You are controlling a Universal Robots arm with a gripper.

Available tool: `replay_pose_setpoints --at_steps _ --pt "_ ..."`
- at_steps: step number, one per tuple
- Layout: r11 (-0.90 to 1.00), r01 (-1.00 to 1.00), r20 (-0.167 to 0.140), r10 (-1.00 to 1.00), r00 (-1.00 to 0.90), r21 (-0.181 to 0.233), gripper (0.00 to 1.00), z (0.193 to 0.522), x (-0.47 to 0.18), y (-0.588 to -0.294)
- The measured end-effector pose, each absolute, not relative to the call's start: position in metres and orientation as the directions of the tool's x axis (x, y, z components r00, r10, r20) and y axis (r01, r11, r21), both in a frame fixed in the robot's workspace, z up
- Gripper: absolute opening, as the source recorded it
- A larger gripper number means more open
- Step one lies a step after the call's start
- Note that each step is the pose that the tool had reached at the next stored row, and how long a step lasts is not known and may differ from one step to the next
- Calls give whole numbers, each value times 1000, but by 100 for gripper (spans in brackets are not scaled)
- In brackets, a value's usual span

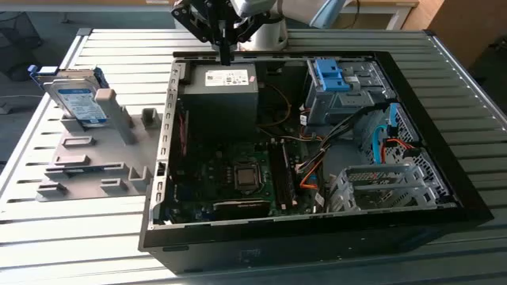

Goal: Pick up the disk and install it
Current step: 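Reach for the disk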

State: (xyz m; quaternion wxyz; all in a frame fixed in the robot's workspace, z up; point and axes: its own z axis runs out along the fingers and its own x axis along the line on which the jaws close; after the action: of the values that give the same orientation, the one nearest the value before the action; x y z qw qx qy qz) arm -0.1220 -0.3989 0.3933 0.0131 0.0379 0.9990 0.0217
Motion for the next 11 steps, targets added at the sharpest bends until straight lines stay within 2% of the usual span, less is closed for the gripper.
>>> replay_pose_setpoints --at_steps 11 --pt "996 75 -24 76 -997 44 11 393 -124 -399"
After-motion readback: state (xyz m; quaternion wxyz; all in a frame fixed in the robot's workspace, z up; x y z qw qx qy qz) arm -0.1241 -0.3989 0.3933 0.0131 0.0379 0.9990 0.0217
